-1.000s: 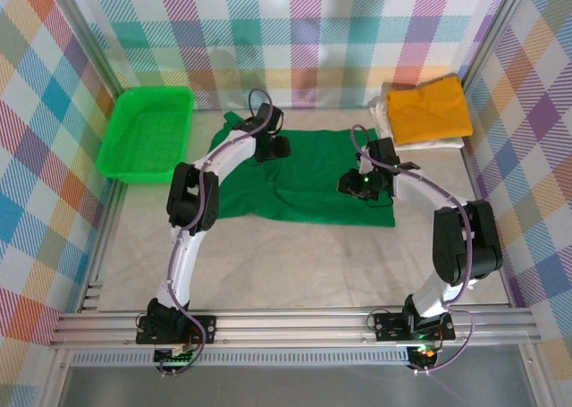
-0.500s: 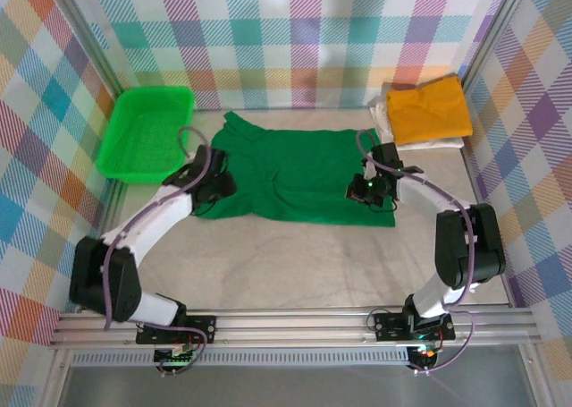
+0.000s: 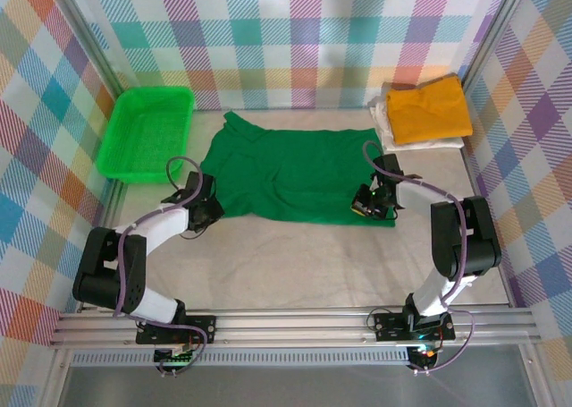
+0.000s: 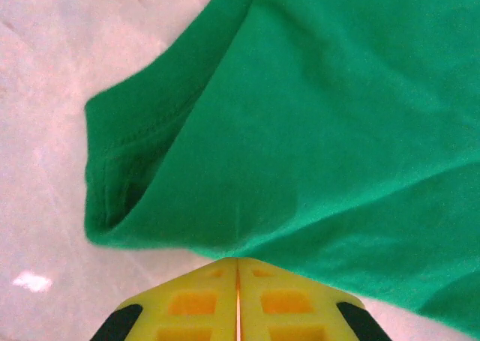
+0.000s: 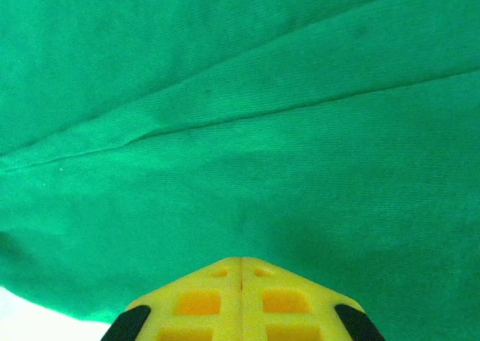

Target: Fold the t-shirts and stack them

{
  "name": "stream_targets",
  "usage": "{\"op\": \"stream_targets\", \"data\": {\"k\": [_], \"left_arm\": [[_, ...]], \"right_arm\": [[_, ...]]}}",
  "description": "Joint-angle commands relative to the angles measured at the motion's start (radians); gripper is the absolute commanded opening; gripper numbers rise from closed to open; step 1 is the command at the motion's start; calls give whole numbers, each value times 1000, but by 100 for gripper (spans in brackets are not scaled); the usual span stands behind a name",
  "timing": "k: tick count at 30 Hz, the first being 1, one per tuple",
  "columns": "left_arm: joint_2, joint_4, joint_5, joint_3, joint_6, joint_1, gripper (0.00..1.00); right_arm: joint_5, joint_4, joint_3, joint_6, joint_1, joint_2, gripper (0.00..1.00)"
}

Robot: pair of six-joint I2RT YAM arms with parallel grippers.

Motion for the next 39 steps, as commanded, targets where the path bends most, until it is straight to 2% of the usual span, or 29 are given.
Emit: {"op": "stream_targets", "data": {"k": [1,5,9,14,18,22,27,32,36,39], "left_arm": [[8,64,24,48,-2,15,10],[109,57,71,101,31,72,8],[200,67,72,115,49,118,5],[230,93,170,78,-4,211,4],[184,73,162,57,2,231,4],[135,8,205,49,22,219,4],[-17,-16,241,-90,-41,179,5],[-169,-152,235,-185,-80,156,6],[-297,-211,204,-168,-87,147,8],[-323,-237,167,-72,-58,143,11]], "right_arm": [[26,15,-19,32,-8,-5,0],[4,54,-48,57,-28,9,0],[17,56,-59,68,-46,34,0],[-1,67,-111,105,-117,-3,0],[-6,36,-119,74,-139,-15,0],[-63,4,-136,66,-140,-21,0],[-66,-40,-220,68,-137,-107,0],[-68,-96,-301,87,-129,-207,0],[-65,-120,-264,55,-130,-222,0],[-76,-140,-170,32,-123,-204,3]]}}
